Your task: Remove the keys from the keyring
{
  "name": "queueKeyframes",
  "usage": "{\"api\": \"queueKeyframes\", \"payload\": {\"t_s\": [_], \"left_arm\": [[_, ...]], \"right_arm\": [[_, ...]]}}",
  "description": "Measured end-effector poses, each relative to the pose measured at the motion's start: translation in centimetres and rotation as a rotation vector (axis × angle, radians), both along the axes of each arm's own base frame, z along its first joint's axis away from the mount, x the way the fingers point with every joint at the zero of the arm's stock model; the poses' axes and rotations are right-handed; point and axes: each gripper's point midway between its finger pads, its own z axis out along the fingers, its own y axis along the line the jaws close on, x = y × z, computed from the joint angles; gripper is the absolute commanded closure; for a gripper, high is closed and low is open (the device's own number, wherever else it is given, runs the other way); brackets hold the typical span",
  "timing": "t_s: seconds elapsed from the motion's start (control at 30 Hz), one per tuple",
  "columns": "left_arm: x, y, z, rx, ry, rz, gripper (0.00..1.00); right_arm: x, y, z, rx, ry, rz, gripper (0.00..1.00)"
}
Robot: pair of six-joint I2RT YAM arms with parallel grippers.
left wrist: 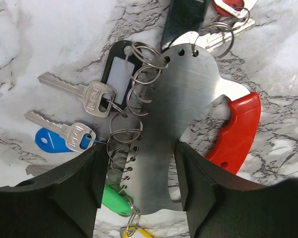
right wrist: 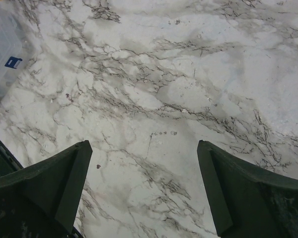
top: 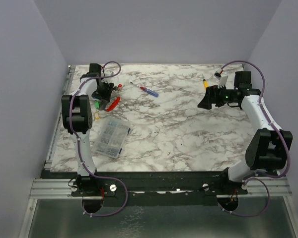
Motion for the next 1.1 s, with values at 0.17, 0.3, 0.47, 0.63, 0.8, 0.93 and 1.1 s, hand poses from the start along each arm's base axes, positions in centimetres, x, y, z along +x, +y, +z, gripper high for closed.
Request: {"api": "queueKeyframes", "payload": {"t_s": [0.17, 0.3, 0.47, 0.63, 0.8, 0.93, 1.1], "left_arm": [[0.4, -0.4, 0.1, 0.024, -0.017, -0.033, 0.64], [0.5, -0.6, 0.2, 0.025, -0.018, -0.042, 0.75], [0.6, -0.8, 1.1, 0.011, -0.012, -0.041, 0.88], [0.7, -1.7, 3.8, -0.026, -0.044, -0.043, 0.98], [0.2, -4.5, 8.5, -0.075, -0.113, -0.09, 1.0], [-0.5, -7.7, 12.5, -0.147, -0.173, -0.153, 1.0], [-2.4, -12.6, 16.9, -0.285, -0.211, -0.219, 1.0]], "right_arm": [[-0.1, 0.0, 0.0, 0.001, 0.004, 0.0, 0.0], [-0.2, 0.2, 0.1, 0.012, 0.004, 0.01, 0.0], [-0.4, 0.8, 0.5, 0.045, 0.002, 0.033, 0.0], [-0.5, 1.1, 0.7, 0.068, 0.002, 0.047, 0.0], [-0.5, 1.6, 1.2, 0.104, 0.002, 0.054, 0.0], [-0.1, 2.3, 2.3, 0.171, -0.008, 0.049, 0.0], [0.4, 4.1, 3.5, 0.276, -0.009, 0.005, 0.0]]}}
